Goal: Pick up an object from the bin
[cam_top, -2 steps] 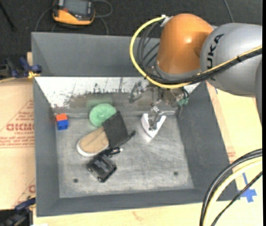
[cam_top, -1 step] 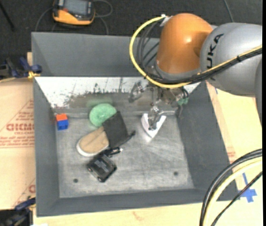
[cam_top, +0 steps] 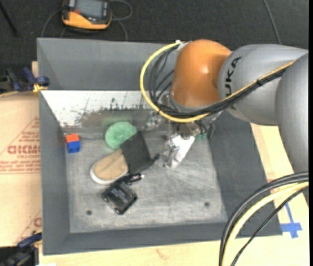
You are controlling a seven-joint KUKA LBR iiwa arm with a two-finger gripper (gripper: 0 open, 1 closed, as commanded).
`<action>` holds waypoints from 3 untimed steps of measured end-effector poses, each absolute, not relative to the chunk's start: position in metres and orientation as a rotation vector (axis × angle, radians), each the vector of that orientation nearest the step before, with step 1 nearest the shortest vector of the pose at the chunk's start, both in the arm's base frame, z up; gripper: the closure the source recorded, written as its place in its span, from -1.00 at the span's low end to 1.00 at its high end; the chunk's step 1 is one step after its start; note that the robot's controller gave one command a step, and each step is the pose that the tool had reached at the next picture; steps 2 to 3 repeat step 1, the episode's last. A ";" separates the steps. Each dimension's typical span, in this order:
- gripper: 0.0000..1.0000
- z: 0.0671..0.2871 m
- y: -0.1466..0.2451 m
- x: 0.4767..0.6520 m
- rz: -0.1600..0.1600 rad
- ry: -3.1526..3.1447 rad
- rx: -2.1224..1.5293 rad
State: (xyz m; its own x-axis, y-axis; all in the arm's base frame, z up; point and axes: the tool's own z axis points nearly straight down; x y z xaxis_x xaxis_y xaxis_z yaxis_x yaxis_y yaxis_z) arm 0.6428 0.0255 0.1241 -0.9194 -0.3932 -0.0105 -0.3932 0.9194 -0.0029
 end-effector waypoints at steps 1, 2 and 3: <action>1.00 0.076 0.032 0.652 -0.004 3.027 -0.802; 1.00 0.076 0.032 0.652 -0.004 3.027 -0.802; 1.00 0.076 0.032 0.652 -0.004 3.027 -0.802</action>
Offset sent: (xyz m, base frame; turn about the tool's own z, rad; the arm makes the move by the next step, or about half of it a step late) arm 0.0000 0.0000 0.0000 0.0000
